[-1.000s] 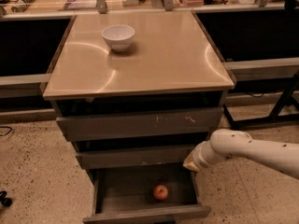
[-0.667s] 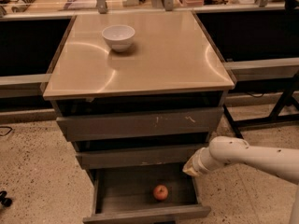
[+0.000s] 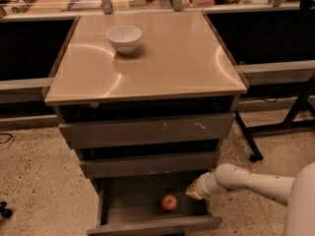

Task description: Pick apple from bottom drawer and place on counter

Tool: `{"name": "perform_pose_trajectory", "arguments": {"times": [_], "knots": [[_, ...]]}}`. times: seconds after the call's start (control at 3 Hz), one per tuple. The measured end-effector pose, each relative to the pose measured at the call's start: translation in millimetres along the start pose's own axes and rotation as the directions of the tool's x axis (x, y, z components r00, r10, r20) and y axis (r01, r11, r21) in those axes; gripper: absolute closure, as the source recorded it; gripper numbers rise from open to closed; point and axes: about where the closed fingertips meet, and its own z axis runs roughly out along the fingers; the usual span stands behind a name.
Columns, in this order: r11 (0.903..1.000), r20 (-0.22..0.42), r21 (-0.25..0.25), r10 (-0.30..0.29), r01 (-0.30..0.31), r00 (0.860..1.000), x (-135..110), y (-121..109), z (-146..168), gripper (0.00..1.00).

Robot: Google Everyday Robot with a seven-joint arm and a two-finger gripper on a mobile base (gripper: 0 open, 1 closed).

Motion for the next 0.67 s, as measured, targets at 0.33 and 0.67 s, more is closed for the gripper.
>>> {"name": "perform_pose_trajectory", "arguments": {"times": [0.33,0.67], "knots": [[0.9958,0.014,-0.061,0.069,-0.068,0.998,30.1,14.5,65.2,1.00],[0.9956,0.011,-0.070,0.063,-0.062,0.998,34.5,16.6,68.9,1.00]]}}
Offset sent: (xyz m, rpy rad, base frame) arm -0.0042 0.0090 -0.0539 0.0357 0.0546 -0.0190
